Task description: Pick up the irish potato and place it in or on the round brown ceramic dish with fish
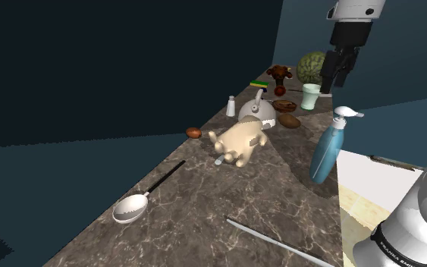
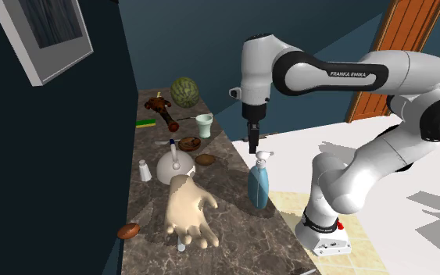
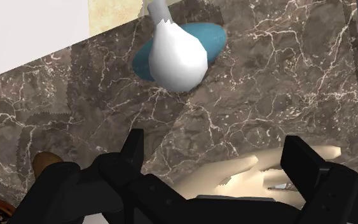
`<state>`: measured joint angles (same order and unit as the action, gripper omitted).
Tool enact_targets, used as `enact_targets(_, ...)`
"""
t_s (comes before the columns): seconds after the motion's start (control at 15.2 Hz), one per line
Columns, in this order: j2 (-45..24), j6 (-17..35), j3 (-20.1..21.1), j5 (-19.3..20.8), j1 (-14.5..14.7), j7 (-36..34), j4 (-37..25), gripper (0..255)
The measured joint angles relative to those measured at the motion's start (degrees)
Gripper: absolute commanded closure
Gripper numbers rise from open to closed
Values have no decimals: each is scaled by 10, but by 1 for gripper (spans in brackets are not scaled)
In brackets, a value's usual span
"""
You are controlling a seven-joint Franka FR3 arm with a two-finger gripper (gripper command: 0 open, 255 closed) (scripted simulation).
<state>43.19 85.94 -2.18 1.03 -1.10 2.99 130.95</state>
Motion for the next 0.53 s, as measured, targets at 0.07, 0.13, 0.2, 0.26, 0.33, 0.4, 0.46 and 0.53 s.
enact_targets(0.07, 0, 0, 0, 0, 0, 0, 0, 0)
enact_targets(0.13, -2, 9, -3, 3, -1, 4, 6, 0)
enact_targets(0.2, -4, 21, -6, 7, -2, 9, 14, 0)
enact_targets(0.26, -8, 33, -12, 13, -4, 16, 19, 0)
enact_targets(0.33, -18, 50, -19, 19, -6, 25, 25, 0)
enact_targets(0.4, -26, 70, -25, 24, -8, 33, 33, 0)
enact_targets(0.46, -37, 90, -35, 32, -11, 44, 39, 0)
enact_targets(0.53, -48, 108, -42, 38, -12, 52, 43, 0)
